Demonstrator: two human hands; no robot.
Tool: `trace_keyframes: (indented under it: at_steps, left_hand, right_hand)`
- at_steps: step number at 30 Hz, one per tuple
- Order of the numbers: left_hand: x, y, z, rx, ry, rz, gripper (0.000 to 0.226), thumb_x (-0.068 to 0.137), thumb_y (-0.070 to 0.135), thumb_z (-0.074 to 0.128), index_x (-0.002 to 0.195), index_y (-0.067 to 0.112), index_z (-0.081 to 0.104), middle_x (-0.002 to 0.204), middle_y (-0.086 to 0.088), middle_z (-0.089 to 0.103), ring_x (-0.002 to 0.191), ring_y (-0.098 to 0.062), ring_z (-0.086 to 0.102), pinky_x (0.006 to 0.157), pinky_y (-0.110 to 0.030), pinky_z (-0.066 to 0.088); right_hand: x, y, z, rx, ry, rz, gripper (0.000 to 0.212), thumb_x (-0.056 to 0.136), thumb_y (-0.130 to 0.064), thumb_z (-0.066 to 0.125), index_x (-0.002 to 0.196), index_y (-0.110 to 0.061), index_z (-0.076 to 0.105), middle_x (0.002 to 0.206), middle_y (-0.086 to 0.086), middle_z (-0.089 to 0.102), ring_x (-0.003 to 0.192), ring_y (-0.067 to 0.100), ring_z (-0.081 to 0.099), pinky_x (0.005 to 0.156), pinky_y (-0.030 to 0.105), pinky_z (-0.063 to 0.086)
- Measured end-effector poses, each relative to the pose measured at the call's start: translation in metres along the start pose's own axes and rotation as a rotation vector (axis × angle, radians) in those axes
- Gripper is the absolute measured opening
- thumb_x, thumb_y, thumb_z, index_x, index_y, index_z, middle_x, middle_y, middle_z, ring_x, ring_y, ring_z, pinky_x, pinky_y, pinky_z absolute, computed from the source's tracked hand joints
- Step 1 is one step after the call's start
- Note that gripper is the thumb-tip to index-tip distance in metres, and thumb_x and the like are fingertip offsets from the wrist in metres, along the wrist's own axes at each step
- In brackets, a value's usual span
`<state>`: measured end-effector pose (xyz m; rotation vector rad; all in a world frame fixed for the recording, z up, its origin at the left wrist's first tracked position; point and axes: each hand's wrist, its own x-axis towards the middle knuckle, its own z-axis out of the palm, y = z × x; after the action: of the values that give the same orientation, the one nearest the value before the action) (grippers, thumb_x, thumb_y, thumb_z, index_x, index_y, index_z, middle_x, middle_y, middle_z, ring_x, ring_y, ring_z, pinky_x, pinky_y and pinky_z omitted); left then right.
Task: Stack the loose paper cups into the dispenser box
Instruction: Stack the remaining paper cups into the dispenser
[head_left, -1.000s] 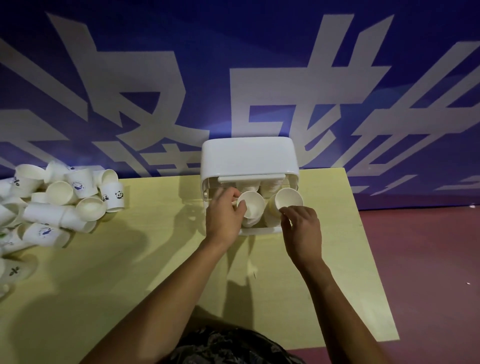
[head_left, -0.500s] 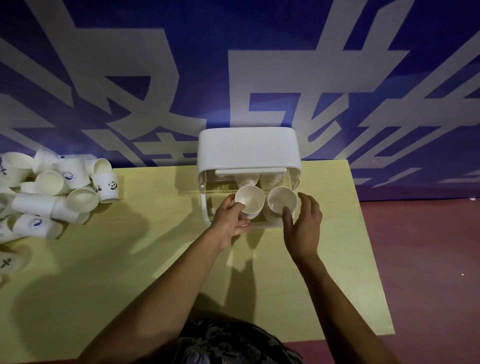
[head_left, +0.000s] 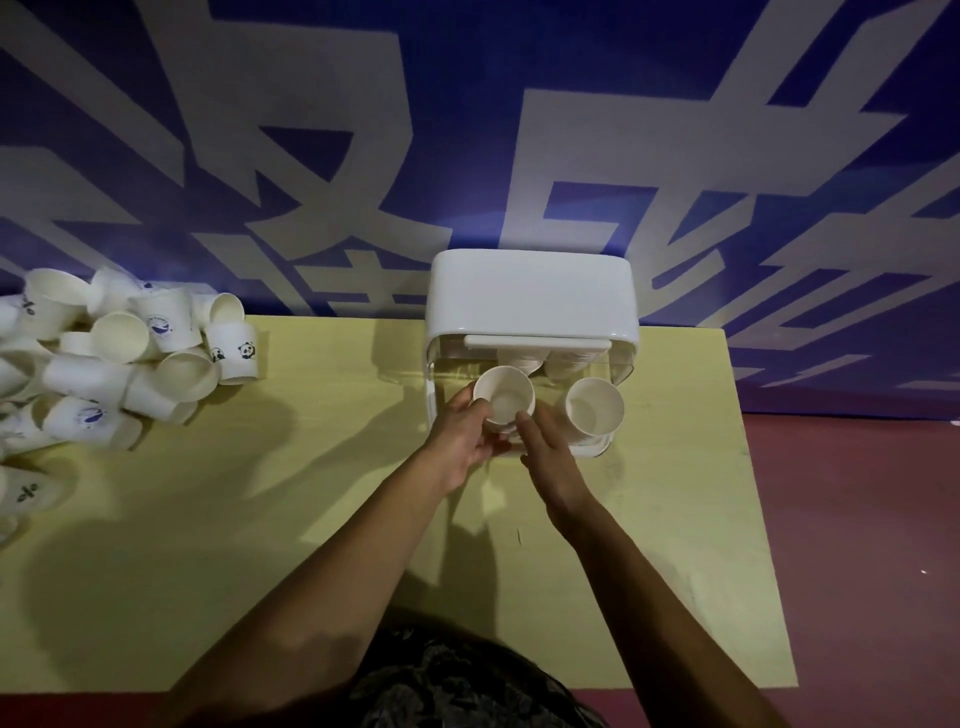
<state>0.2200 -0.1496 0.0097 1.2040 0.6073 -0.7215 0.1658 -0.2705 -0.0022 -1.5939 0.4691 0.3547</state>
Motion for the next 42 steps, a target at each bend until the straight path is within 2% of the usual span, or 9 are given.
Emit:
trace_keyframes:
  at_steps: [9, 15, 18, 25, 29, 32, 35, 38, 42]
  left_hand:
    - [0.011, 0.009, -0.028, -0.098, 0.074, 0.079, 0.023, 0.097, 0.011, 0.05, 0.119, 0.005, 0.056, 0.117, -0.021, 0.065, 0.101, -0.031, 0.067, 0.088, -0.036, 0.056]
    - [0.022, 0.018, -0.029, -0.173, -0.012, 0.149, 0.022, 0.096, 0.013, 0.053, 0.117, 0.007, 0.06, 0.106, -0.005, 0.07, 0.093, -0.015, 0.065, 0.094, -0.035, 0.049]
    - [0.032, 0.02, -0.03, -0.108, -0.006, 0.151, 0.02, 0.094, 0.014, 0.058, 0.112, 0.014, 0.063, 0.103, 0.002, 0.069, 0.102, -0.014, 0.061, 0.097, -0.035, 0.048]
    - [0.034, 0.022, -0.038, 0.221, 0.055, 0.111, 0.043, 0.094, 0.021, 0.055, 0.136, 0.022, 0.048, 0.128, -0.003, 0.058, 0.119, -0.022, 0.053, 0.1, -0.037, 0.044]
    - [0.019, 0.015, -0.063, 0.324, 0.073, 0.162, 0.039, 0.095, 0.02, 0.056, 0.133, 0.021, 0.053, 0.118, 0.005, 0.061, 0.108, -0.017, 0.059, 0.101, -0.042, 0.048]
    - [0.0, 0.008, -0.095, 0.483, 0.164, 0.254, 0.029, 0.093, 0.02, 0.058, 0.121, 0.017, 0.062, 0.116, 0.001, 0.066, 0.102, -0.016, 0.063, 0.093, -0.036, 0.052]
    - [-0.029, 0.003, -0.14, 0.711, 0.337, 0.418, 0.025, 0.091, 0.018, 0.06, 0.115, 0.015, 0.066, 0.107, 0.004, 0.068, 0.094, -0.011, 0.063, 0.086, -0.022, 0.047]
    - [-0.058, 0.001, -0.189, 0.861, 0.472, 0.495, 0.025, 0.088, 0.015, 0.059, 0.112, 0.014, 0.068, 0.102, 0.002, 0.071, 0.087, -0.017, 0.065, 0.084, -0.028, 0.05]
    - [-0.088, -0.003, -0.263, 0.949, 0.598, 0.501, 0.027, 0.087, 0.016, 0.059, 0.112, 0.016, 0.067, 0.104, 0.0, 0.071, 0.087, -0.021, 0.065, 0.082, -0.035, 0.052]
  right_hand:
    - [0.035, -0.01, 0.032, 0.219, -0.119, 0.06, 0.036, 0.1, -0.042, 0.04, 0.123, -0.018, 0.056, 0.122, 0.007, 0.066, 0.117, 0.022, 0.061, 0.103, 0.044, 0.045]
    - [0.063, -0.022, 0.05, 0.285, -0.071, 0.123, 0.04, 0.099, -0.036, 0.04, 0.124, -0.01, 0.057, 0.12, 0.009, 0.068, 0.117, 0.023, 0.061, 0.094, 0.035, 0.048]
    - [0.076, -0.026, 0.056, 0.296, -0.044, 0.128, 0.039, 0.097, -0.034, 0.039, 0.125, -0.012, 0.057, 0.119, 0.007, 0.068, 0.116, 0.022, 0.062, 0.089, 0.037, 0.049]
    - [0.087, -0.024, 0.058, 0.371, -0.034, 0.151, 0.036, 0.099, -0.021, 0.039, 0.131, -0.011, 0.052, 0.107, -0.001, 0.071, 0.103, 0.01, 0.065, 0.098, 0.033, 0.047]
    - [0.068, -0.02, 0.058, 0.305, -0.035, 0.183, 0.038, 0.097, -0.042, 0.049, 0.13, -0.025, 0.055, 0.126, -0.003, 0.061, 0.115, 0.012, 0.057, 0.095, 0.028, 0.044]
    - [0.045, -0.015, 0.062, 0.192, 0.123, 0.144, 0.016, 0.098, -0.024, 0.051, 0.105, -0.018, 0.064, 0.105, 0.005, 0.064, 0.101, 0.022, 0.061, 0.087, 0.034, 0.049]
    - [0.027, -0.001, 0.077, -0.026, 0.132, 0.083, 0.015, 0.093, -0.017, 0.054, 0.099, -0.018, 0.067, 0.096, 0.005, 0.068, 0.096, 0.028, 0.065, 0.087, 0.043, 0.053]
    - [0.012, 0.005, 0.11, -0.237, 0.052, -0.002, 0.016, 0.091, -0.019, 0.056, 0.097, -0.019, 0.07, 0.097, -0.001, 0.071, 0.093, 0.022, 0.066, 0.088, 0.046, 0.054]
    - [-0.01, 0.0, 0.173, -0.38, -0.049, -0.087, 0.014, 0.091, -0.018, 0.059, 0.1, -0.015, 0.069, 0.094, -0.001, 0.07, 0.089, 0.019, 0.066, 0.081, 0.034, 0.051]
